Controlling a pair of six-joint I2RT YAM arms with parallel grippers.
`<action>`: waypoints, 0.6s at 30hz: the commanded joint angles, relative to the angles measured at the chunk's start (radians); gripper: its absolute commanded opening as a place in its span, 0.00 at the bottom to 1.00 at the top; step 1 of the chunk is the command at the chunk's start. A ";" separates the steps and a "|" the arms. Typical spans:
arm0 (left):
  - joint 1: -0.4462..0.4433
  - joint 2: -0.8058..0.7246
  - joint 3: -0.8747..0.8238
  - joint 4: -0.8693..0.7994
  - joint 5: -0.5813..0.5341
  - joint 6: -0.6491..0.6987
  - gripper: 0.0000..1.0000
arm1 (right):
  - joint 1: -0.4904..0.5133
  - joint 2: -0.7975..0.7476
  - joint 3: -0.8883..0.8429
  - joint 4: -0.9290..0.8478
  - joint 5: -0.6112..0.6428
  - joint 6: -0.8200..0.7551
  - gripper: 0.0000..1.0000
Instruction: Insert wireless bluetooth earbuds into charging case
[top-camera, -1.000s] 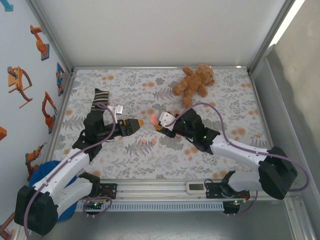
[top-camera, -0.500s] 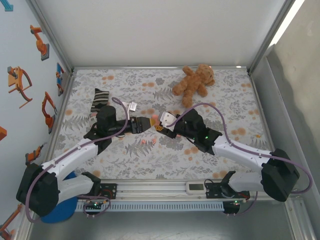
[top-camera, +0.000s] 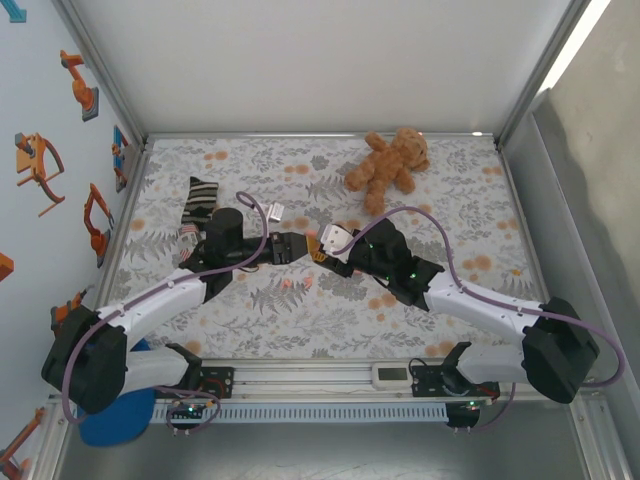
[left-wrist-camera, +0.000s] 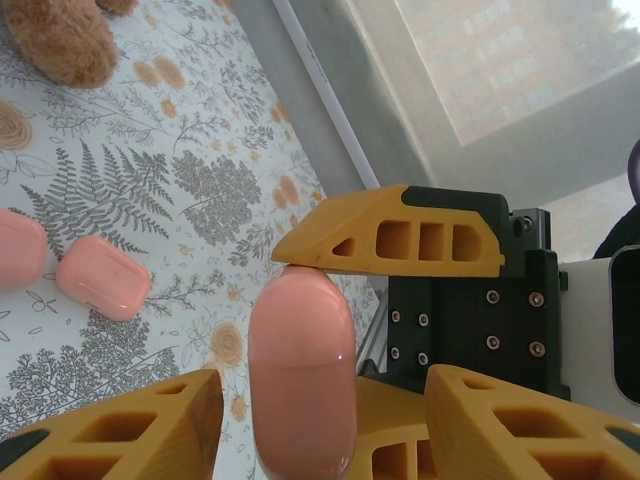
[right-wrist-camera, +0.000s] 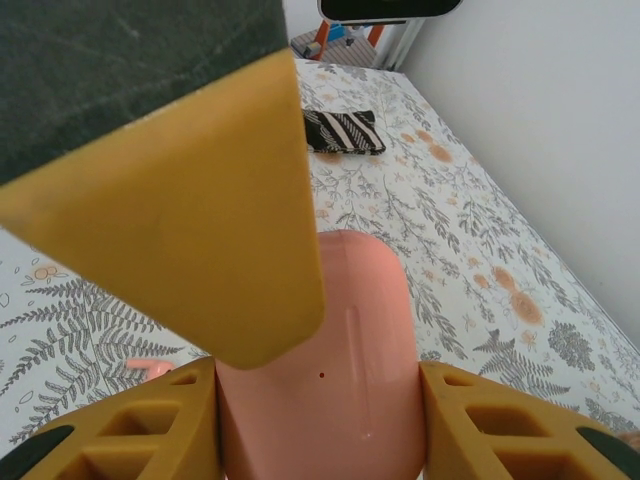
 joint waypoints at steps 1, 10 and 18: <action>-0.004 0.008 0.029 0.044 0.029 -0.011 0.51 | 0.008 -0.016 -0.003 0.022 0.023 0.007 0.39; -0.006 0.021 0.031 0.049 0.031 -0.012 0.40 | 0.011 -0.005 0.004 0.016 0.023 0.007 0.39; -0.007 0.023 0.033 0.046 0.033 -0.011 0.29 | 0.014 -0.004 0.009 0.006 0.031 0.008 0.39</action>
